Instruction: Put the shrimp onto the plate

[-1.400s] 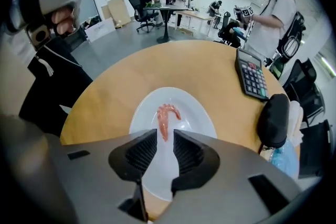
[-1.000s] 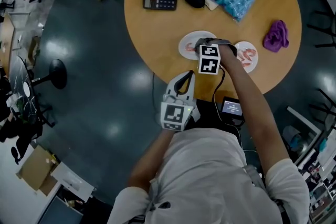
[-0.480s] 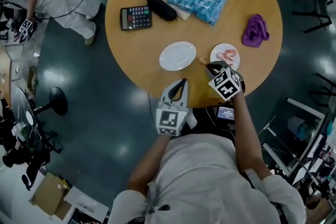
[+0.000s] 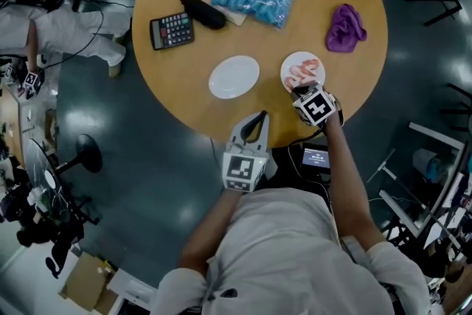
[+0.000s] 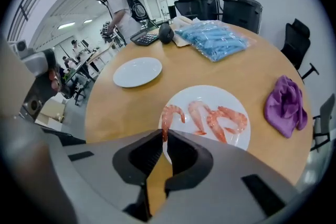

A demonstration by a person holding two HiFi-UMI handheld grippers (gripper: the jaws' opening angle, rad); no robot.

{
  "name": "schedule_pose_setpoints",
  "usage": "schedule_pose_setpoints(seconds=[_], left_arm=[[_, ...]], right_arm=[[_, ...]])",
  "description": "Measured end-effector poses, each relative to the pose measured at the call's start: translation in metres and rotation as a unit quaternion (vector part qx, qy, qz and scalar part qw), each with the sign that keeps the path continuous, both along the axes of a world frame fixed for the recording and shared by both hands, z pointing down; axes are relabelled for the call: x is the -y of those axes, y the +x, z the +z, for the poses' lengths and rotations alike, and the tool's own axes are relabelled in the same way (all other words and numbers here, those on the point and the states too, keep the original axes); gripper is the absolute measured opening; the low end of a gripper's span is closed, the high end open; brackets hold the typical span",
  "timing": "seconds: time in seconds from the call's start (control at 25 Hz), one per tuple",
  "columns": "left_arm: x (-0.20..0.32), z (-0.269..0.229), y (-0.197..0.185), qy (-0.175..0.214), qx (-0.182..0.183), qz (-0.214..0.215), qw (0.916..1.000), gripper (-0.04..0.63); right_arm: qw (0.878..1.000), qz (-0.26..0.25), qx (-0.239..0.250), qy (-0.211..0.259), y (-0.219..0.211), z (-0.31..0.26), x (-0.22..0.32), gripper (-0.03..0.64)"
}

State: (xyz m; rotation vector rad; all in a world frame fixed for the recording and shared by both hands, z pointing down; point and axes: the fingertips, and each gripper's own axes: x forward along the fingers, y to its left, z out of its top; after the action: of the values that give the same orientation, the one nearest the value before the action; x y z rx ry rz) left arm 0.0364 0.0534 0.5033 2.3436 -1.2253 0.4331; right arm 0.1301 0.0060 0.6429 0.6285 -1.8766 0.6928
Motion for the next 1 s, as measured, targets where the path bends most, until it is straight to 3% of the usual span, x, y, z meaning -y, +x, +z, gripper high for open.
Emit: schedule_pose_setpoints(seconds=[0.24,0.68,0.76,0.84,1.0], left_arm=[[-0.004,-0.001,0.002,0.0,0.01,0.005,0.9999,0.008],[0.009,-0.025,0.002,0.018,0.011,0.0,0.9998,0.008],[0.013,-0.03,0.005,0.026,0.01,0.005,0.9996,0.008],[0.014,-0.032,0.007,0.029,0.01,0.01,0.9995,0.008],[0.019,-0.046,0.013,0.048,0.004,0.017,0.9987,0.008]], right_arm=[[1.0,0.007,-0.013,-0.019,0.003,0.008,-0.001,0.038],[0.999,0.031,-0.02,0.01,0.02,0.001,0.003,0.061],[0.997,0.065,0.0,0.035,0.025,-0.013,0.009,0.06],[0.99,0.098,0.041,0.09,0.023,-0.035,0.016,0.058],[0.961,0.137,0.116,0.212,0.018,-0.098,0.017,0.029]])
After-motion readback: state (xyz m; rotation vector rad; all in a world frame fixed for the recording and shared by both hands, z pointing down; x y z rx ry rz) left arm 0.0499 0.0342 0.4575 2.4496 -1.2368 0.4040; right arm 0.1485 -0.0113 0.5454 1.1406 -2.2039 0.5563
